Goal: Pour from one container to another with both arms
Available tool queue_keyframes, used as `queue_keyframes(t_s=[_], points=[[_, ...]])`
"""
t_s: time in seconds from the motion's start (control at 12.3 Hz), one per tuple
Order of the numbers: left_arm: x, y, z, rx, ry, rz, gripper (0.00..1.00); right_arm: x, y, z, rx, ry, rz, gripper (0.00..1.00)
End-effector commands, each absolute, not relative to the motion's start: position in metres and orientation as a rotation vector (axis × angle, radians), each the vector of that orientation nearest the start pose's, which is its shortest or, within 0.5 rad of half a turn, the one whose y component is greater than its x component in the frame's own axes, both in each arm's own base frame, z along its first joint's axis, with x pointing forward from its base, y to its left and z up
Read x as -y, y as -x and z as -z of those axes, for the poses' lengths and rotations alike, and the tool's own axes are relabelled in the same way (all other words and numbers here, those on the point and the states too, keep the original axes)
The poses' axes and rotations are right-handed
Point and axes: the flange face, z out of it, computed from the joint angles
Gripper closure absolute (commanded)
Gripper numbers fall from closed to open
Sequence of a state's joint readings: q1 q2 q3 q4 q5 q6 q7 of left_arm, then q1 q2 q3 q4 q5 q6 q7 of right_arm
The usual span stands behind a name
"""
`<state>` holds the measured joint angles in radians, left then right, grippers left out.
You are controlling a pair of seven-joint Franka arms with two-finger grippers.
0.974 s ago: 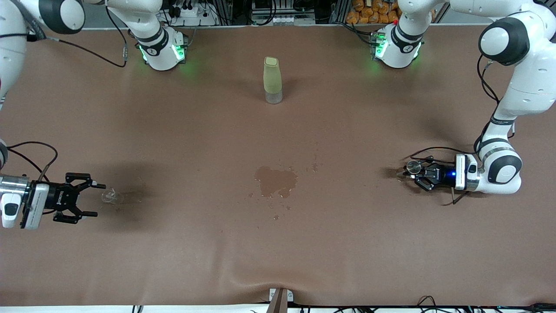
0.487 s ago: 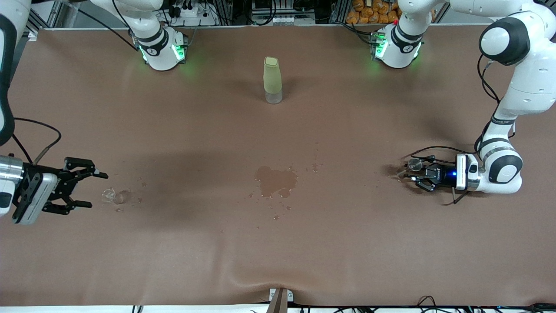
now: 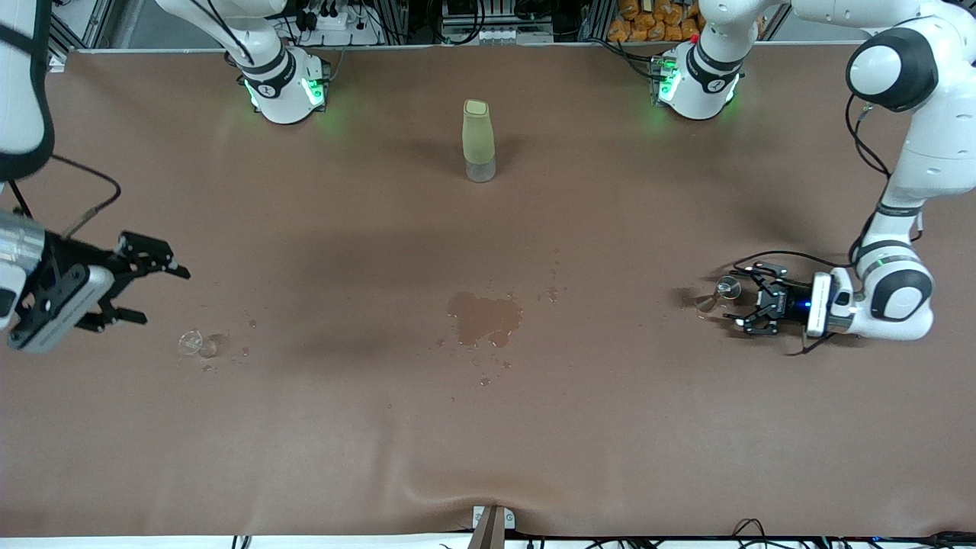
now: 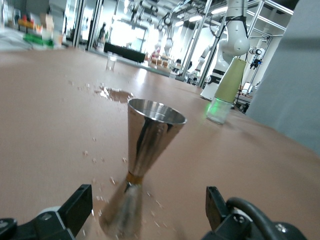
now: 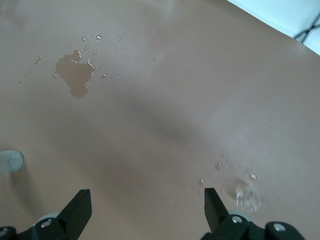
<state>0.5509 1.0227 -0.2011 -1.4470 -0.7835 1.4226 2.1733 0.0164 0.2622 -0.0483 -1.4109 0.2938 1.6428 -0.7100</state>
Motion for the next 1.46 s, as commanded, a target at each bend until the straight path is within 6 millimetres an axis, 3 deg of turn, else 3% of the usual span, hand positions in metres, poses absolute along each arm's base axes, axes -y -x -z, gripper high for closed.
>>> queue_keyframes(t_s=[0.0, 0.24, 0.41, 0.65, 0.81, 1.05, 1.22, 1.38], points=[[-0.161, -0.604, -0.136, 1.228, -1.448, -0.530, 0.00, -0.011, -0.603, -0.583, 0.695, 2.855, 0.022, 0.00], [-0.174, -0.613, -0.169, 1.202, -1.568, -0.412, 0.00, 0.000, -0.578, -0.614, 0.461, 2.986, -0.023, 0.00], [-0.176, -0.621, -0.184, 1.196, -1.628, -0.340, 0.00, 0.021, -0.552, -0.624, 0.268, 3.033, -0.031, 0.00], [-0.177, -0.635, -0.241, 1.124, -1.793, -0.219, 0.00, 0.056, -0.525, -0.631, 0.014, 3.047, -0.034, 0.00], [-0.158, -0.648, -0.291, 1.072, -1.919, -0.125, 0.00, 0.064, -0.523, -0.633, -0.056, 3.046, -0.040, 0.00], [-0.124, -0.656, -0.364, 0.982, -2.116, 0.001, 0.00, 0.054, -0.521, -0.636, -0.193, 3.058, -0.084, 0.00], [-0.104, -0.658, -0.390, 0.913, -2.210, 0.061, 0.00, 0.059, -0.522, -0.646, -0.195, 3.105, -0.050, 0.00], [-0.096, -0.661, -0.404, 0.888, -2.248, 0.055, 0.00, 0.059, -0.520, -0.650, -0.214, 3.105, -0.051, 0.00]])
